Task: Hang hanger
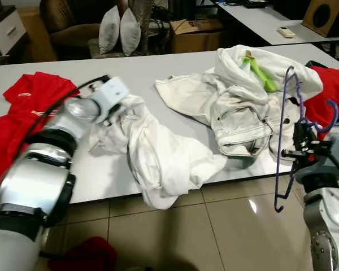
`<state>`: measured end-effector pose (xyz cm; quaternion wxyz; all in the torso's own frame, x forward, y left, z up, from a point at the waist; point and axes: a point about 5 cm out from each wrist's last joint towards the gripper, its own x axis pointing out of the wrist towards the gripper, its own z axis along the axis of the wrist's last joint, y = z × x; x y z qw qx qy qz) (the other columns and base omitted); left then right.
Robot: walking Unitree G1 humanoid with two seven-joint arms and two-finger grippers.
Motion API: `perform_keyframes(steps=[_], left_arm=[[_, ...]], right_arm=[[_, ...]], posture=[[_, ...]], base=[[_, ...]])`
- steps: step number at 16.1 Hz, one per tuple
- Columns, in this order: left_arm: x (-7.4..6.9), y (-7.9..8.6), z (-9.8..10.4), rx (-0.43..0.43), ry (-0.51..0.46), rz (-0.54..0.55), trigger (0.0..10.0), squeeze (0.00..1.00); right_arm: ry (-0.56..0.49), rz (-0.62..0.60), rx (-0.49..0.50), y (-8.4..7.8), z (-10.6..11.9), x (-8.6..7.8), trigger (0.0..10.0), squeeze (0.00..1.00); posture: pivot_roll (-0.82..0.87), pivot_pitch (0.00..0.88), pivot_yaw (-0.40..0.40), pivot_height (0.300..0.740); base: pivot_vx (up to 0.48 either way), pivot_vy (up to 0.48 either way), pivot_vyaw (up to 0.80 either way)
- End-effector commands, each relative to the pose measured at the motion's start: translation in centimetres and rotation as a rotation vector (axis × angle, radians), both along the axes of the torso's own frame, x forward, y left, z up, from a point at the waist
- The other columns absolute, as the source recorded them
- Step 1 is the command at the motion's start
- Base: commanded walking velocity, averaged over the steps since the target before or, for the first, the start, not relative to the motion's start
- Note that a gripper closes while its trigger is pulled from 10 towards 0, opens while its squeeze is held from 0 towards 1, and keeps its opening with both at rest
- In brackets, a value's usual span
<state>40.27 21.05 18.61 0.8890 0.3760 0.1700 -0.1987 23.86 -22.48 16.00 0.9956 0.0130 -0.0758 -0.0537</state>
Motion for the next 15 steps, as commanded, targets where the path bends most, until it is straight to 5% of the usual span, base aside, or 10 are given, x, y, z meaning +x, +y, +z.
perform_keyframes(steps=[1, 2, 4, 5, 6, 7, 10, 12, 13, 15], left_arm=[[-0.3, 0.3, -0.3, -0.110, 0.057, -0.003, 10.0, 1.00], [-0.4, 0.8, 0.2, -0.216, 0.057, 0.004, 10.0, 1.00], [-0.3, 1.7, 0.7, -0.252, 0.015, 0.063, 10.0, 1.00], [-0.3, 2.3, 1.3, -0.353, -0.037, 0.113, 10.0, 0.40], [-0.2, 2.4, 1.8, -0.460, -0.072, 0.120, 10.0, 0.13], [-0.3, 2.5, 1.9, -0.583, -0.097, 0.126, 10.0, 0.00], [-0.5, 2.9, 1.3, -0.601, -0.110, 0.177, 10.0, 0.00], [-0.5, 1.6, 2.1, -0.728, -0.105, 0.018, 10.0, 0.00], [-0.8, -0.1, 2.5, -0.765, -0.069, -0.164, 10.0, 0.00], [-3.0, -3.3, -1.3, -0.585, 0.140, -0.437, 10.0, 0.00]], right_arm=[[0.007, 0.015, -0.001, 0.3, -0.1, 0.1, 10.0, 0.00], [0.007, 0.016, 0.002, 0.3, -0.2, 0.2, 10.0, 0.00], [0.008, 0.024, 0.007, 0.5, -0.2, 0.3, 10.0, 0.00], [0.011, 0.048, 0.009, 0.9, -0.2, 0.5, 10.0, 0.00], [0.015, 0.068, 0.007, 1.1, -0.3, 0.8, 10.0, 0.00], [0.021, 0.080, 0.009, 1.4, -0.3, 1.0, 10.0, 0.00], [0.037, 0.121, -0.026, 1.9, -0.4, 1.1, 10.0, 0.00], [0.039, 0.128, -0.032, 2.0, -0.5, 1.0, 10.0, 0.00], [0.041, 0.130, -0.032, 1.9, -0.5, 0.9, 10.0, 0.00], [0.047, 0.140, -0.041, 2.1, -0.6, 1.2, 10.0, 0.00]], posture=[[-0.24, 0.000, 0.069, 0.740], [-0.24, 0.000, 0.069, 0.740], [-0.23, 0.000, 0.056, 0.740], [-0.23, 0.000, 0.056, 0.740], [-0.23, 0.000, 0.056, 0.740], [-0.21, 0.000, 0.032, 0.740], [-0.21, 0.000, 0.028, 0.740], [-0.21, 0.000, 0.022, 0.740], [-0.21, 0.000, 0.019, 0.740], [-0.21, 0.000, 0.019, 0.740]], base=[[0.000, 0.000, 0.00], [0.000, 0.000, 0.00], [0.000, 0.000, 0.00], [0.000, 0.000, 0.00], [0.000, 0.000, 0.00], [0.000, 0.000, 0.00], [0.000, 0.000, 0.00], [0.000, 0.000, 0.00], [0.000, 0.000, 0.00], [0.000, 0.000, 0.00]])
